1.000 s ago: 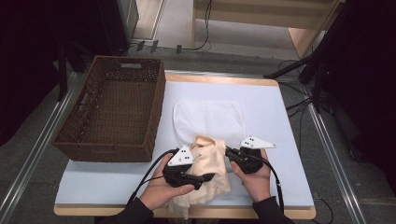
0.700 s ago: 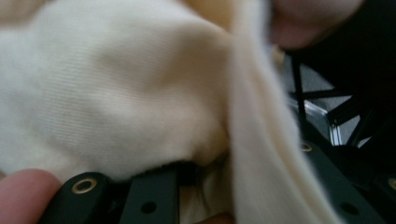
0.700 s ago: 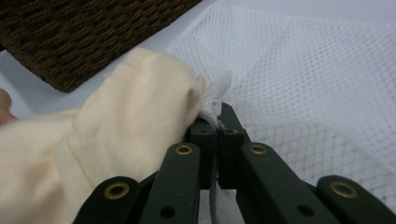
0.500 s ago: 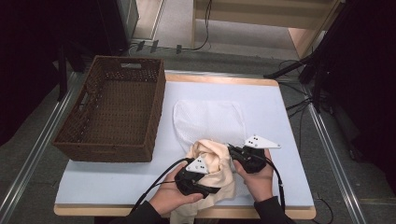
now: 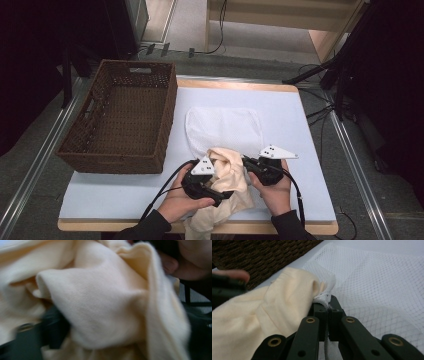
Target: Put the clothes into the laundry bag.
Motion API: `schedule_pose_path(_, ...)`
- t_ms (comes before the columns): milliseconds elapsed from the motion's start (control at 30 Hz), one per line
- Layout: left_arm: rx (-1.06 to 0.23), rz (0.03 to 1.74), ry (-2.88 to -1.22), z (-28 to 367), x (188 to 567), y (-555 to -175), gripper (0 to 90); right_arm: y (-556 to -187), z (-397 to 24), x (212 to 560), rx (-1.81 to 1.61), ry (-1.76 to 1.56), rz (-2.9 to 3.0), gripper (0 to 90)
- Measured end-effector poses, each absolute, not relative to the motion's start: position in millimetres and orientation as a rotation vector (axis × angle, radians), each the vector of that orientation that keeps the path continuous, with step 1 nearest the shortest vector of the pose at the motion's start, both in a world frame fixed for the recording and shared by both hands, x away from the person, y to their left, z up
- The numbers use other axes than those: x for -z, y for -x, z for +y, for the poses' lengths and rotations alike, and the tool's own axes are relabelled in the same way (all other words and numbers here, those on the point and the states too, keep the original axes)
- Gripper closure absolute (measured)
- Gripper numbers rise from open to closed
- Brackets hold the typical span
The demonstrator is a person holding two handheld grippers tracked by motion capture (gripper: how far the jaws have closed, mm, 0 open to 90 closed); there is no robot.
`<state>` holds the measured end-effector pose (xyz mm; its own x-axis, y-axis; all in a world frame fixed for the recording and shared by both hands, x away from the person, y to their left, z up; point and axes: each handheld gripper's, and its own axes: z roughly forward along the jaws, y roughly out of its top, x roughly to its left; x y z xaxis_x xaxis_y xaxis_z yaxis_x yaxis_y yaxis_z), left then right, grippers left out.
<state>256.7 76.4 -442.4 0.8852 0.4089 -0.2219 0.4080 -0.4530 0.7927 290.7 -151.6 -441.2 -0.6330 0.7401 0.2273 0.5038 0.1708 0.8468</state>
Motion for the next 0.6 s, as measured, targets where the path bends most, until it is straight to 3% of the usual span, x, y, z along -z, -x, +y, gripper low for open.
schedule_pose_path(33,-0.001,0.588,-2.093,76,442,-257,60.2,-291,-152,441,-1.448,-1.203,2.209,88.5)
schedule_pose_path(67,0.027,0.544,-2.088,73,440,-253,60.2,-291,-152,442,-1.45,-1.206,2.207,88.5)
schedule_pose_path(100,0.027,0.532,-2.104,71,439,-251,69.8,-291,-153,442,-1.459,-1.209,2.208,88.4)
schedule_pose_path(233,0.156,0.518,-2.144,63,445,-256,76.2,-292,-155,441,-1.485,-1.211,2.201,88.4)
schedule_pose_path(367,0.215,0.646,-2.182,59,462,-266,76.0,-291,-156,439,-1.489,-1.209,2.182,88.4)
schedule_pose_path(467,0.111,0.614,-2.195,57,456,-258,69.8,-290,-158,436,-1.498,-1.205,2.166,88.4)
schedule_pose_path(533,0.033,0.603,-2.186,59,446,-251,47.7,-290,-158,436,-1.492,-1.207,2.17,88.4)
schedule_pose_path(600,-0.004,0.591,-2.136,68,433,-246,32.6,-290,-159,437,-1.488,-1.211,2.174,88.4)
